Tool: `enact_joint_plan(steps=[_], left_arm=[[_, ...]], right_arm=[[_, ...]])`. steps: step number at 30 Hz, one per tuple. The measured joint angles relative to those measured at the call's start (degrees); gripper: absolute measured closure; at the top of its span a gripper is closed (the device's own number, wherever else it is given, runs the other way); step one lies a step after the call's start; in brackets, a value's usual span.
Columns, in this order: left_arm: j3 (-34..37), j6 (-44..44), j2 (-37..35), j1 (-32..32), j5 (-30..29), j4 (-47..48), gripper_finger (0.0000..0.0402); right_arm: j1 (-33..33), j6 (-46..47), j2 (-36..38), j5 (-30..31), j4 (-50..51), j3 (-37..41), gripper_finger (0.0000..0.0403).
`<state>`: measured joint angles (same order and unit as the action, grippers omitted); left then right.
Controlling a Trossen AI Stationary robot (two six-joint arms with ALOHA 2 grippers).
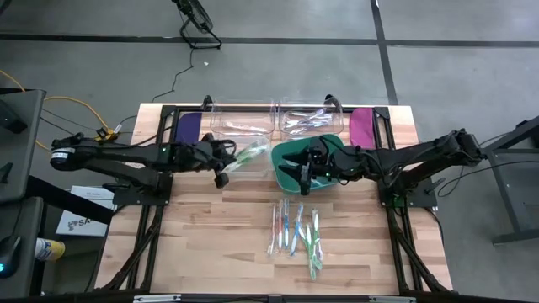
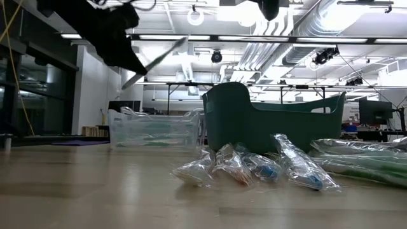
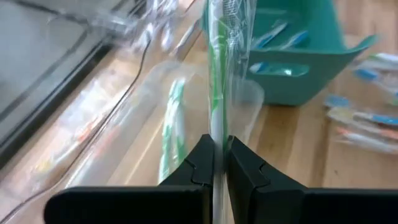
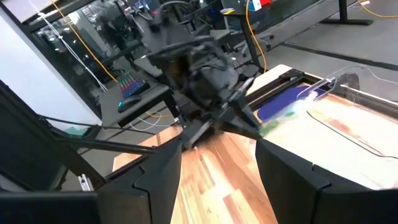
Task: Pick & Place Toothbrushes
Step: Put the green toothbrush into the white bin
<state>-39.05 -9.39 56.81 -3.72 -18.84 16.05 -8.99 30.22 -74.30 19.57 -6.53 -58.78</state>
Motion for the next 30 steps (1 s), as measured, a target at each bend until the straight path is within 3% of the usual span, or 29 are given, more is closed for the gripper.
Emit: enact_joint_plan(steps=[12, 30], left_arm=[[0.0, 1.2, 8.0, -11.5, 12.8, 0.7, 0.0389], [0.0, -1.6, 19.2, -11.8, 13.8, 0.9, 0.0381]], right_arm=[[0.0, 0.0, 0.0, 0.0, 1.5, 0.0, 0.0202], [0.0, 0.2, 0.0, 1.7, 3.0, 0.0, 0.0202]])
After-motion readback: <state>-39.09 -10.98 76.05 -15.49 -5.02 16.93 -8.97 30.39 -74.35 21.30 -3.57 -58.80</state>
